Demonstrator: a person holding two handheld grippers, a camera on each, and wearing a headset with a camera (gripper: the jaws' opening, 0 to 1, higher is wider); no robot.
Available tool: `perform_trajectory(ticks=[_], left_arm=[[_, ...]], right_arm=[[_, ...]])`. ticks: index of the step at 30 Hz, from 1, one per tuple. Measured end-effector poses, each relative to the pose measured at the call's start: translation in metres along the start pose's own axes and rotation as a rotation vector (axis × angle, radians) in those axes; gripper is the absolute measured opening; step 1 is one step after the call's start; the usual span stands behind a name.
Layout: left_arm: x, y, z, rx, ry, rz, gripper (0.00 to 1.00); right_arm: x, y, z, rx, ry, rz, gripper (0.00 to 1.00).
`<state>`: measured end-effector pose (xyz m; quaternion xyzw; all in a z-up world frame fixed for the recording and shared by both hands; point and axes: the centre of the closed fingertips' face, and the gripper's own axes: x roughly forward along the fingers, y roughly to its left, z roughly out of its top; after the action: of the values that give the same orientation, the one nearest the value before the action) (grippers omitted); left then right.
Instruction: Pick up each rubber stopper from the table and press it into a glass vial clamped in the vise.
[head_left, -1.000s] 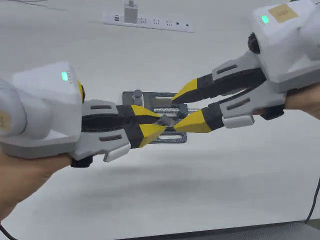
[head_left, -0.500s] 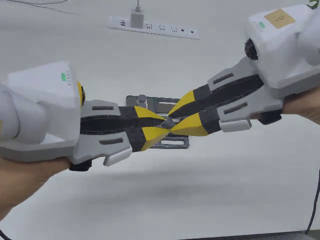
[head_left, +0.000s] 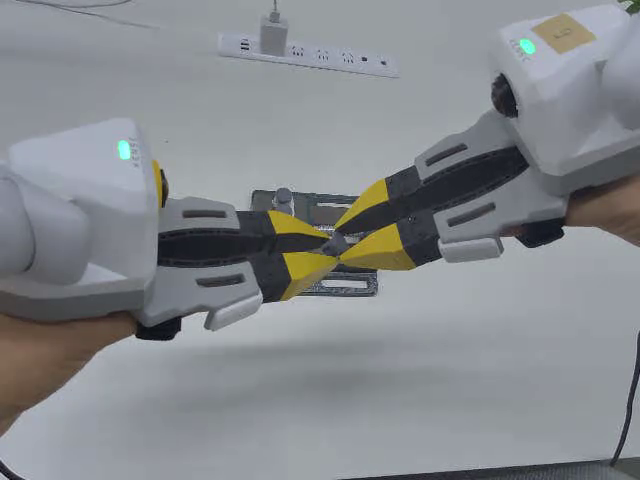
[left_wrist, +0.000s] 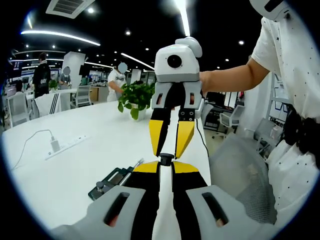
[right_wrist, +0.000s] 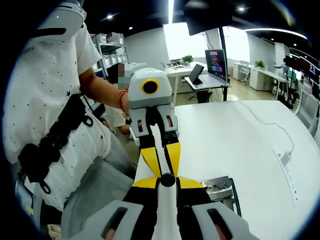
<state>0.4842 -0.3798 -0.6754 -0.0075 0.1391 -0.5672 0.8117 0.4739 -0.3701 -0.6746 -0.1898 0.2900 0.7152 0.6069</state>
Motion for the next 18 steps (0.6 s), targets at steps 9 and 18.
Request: perform_trajectory(ticks=[9, 18], left_arm=[[0.0000, 0.0000, -0.0002, -0.012, -0.005, -0.006, 0.05], [0.0004, 0.0015, 0.0008, -0.018, -0.009, -0.008, 0.05]], right_arm=[[0.0009, 0.0008, -0.0022, -0.008, 0.012, 0.006, 0.09], [-0.0005, -0.0027, -0.0027, -0.013, 0.008, -0.001, 0.08]])
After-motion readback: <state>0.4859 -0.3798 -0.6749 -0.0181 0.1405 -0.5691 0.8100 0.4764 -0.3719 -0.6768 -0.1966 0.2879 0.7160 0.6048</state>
